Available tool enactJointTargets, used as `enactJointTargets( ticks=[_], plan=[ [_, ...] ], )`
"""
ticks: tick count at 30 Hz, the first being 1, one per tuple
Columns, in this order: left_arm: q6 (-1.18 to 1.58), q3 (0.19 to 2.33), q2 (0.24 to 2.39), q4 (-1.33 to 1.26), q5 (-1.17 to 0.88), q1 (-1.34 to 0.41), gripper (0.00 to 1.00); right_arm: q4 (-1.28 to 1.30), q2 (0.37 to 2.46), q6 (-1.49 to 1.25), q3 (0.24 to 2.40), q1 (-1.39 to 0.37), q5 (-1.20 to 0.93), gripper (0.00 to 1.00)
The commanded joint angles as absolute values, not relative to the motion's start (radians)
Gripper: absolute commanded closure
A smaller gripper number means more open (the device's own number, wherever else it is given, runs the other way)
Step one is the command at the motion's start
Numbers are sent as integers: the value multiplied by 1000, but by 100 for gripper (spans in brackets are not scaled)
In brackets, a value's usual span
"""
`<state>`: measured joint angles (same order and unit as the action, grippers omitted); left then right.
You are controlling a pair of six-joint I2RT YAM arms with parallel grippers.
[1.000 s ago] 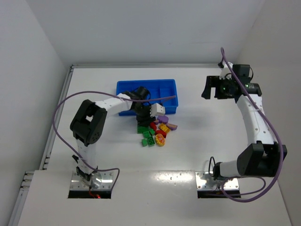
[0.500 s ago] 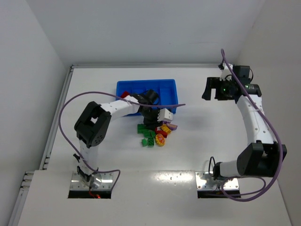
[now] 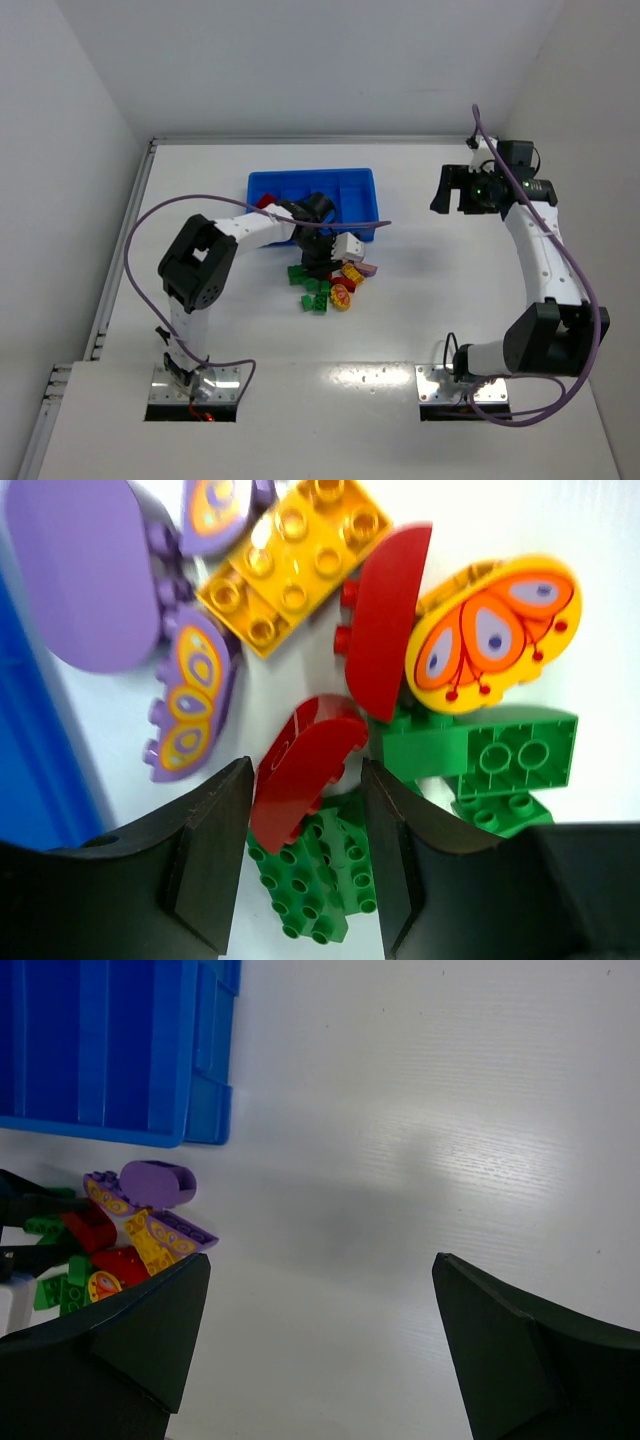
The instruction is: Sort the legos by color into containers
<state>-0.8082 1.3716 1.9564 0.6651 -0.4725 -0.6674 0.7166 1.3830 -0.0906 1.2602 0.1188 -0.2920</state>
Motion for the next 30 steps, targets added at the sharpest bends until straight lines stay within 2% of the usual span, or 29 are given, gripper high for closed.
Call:
enactJointTargets(
  ticks=[1, 6, 8, 9, 10, 13, 18, 23, 27, 30],
  plan=[
    [-845, 1351, 1959, 673, -486, -653, 47, 696, 1367, -95, 1261, 124, -313, 6],
    [-867, 1331, 1959, 673, -477, -644, 49, 696, 1376, -95, 1270, 124, -313, 6],
    [-867, 1331, 1970, 673, -477, -644, 57, 696, 1376, -95, 1270, 124, -313, 6],
    [-858, 1341, 1970, 673, -477, -644, 68, 696, 1376, -95, 1270, 124, -313, 6],
    [-857, 1341, 1970, 673, -477, -644, 72, 696, 1376, -95, 1270, 124, -313, 6],
    [-825, 1362, 1945, 673, -477, -644, 78, 696, 1376, -95, 1270, 124, -313, 6],
    [-726, 1371, 1748, 673, -477, -624, 90, 677, 1399, -95, 1261, 114, -348, 6],
    [-510, 1437, 1548, 673, -419, -580, 96, 666, 1456, -95, 1290, 92, -393, 8],
    [-286, 1520, 1509, 673, -284, -496, 100, 657, 1523, -86, 1360, 48, -425, 8],
    [-193, 1500, 1519, 640, -165, -421, 100, 647, 1586, -75, 1417, -1, -434, 8]
  ],
)
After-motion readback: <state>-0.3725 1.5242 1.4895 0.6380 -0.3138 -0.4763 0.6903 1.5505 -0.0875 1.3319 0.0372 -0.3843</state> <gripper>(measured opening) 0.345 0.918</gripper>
